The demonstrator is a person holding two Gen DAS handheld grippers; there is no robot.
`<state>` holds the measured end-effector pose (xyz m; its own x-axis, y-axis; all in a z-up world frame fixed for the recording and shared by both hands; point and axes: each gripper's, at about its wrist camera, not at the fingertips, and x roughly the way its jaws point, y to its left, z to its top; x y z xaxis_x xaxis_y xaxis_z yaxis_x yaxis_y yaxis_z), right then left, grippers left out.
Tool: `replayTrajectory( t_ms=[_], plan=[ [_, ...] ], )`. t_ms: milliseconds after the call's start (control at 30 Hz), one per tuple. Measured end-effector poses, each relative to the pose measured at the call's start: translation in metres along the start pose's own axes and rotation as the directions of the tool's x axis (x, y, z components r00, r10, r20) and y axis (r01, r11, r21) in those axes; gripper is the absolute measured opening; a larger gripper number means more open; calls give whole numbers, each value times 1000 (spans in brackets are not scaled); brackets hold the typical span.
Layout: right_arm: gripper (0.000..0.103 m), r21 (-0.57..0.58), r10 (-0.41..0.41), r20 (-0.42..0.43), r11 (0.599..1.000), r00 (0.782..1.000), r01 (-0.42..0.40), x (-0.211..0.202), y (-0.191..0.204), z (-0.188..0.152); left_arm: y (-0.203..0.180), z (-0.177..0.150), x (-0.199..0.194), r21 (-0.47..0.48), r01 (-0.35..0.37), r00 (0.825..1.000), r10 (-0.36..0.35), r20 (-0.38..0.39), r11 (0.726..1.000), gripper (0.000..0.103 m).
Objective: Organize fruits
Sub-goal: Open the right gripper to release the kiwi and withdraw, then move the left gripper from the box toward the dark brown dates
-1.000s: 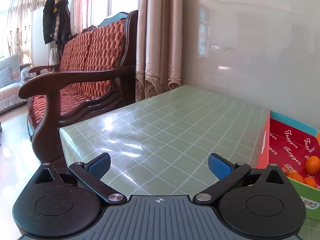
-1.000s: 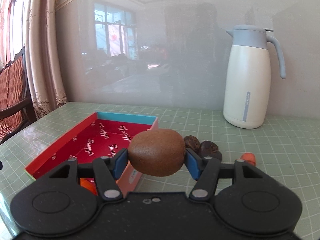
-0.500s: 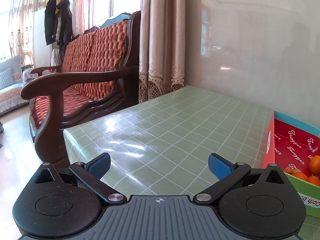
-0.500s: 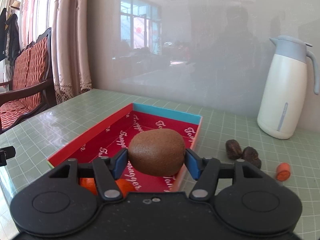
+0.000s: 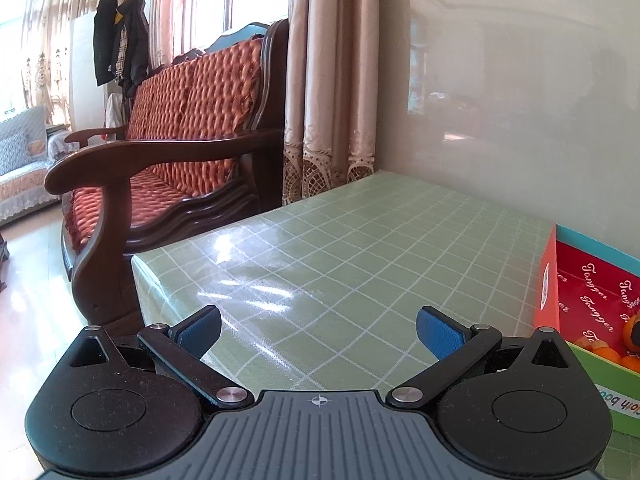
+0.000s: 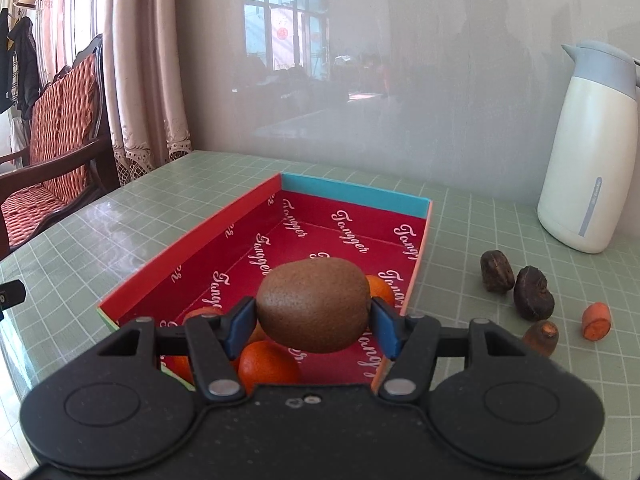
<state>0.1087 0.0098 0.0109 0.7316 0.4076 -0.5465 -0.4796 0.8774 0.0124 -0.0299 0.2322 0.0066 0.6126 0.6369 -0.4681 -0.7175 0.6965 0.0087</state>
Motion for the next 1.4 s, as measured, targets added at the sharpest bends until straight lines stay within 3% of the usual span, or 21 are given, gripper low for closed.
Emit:
replayTrajectory(
  t_ms=[100,167,400,633,1100,1400],
  plan=[
    [64,0,-5,18,1000,1000,5,-1,1,1,-2,-1,0,8,0,1000,0,5,1000,103],
    [72,-3,-10,51,1000,999,10,-6,1,4,-2,-1,0,9,-1,1000,1,4,1000,103],
    [73,-10,-8,95,1000,995,9,-15,0,7,-3,-2,-1,14,-1,1000,1,6,1000,103],
    [84,9,-41,107,999,993,41,-17,-5,9,-5,-1,-1,17,6,1000,-6,7,1000,103],
    [103,43,-154,115,988,981,150,-32,-30,4,-29,-2,-10,52,49,998,-50,24,997,103],
    [103,89,-256,90,964,962,249,-48,-70,-10,-64,-7,-24,109,113,992,-117,37,988,103]
  ],
)
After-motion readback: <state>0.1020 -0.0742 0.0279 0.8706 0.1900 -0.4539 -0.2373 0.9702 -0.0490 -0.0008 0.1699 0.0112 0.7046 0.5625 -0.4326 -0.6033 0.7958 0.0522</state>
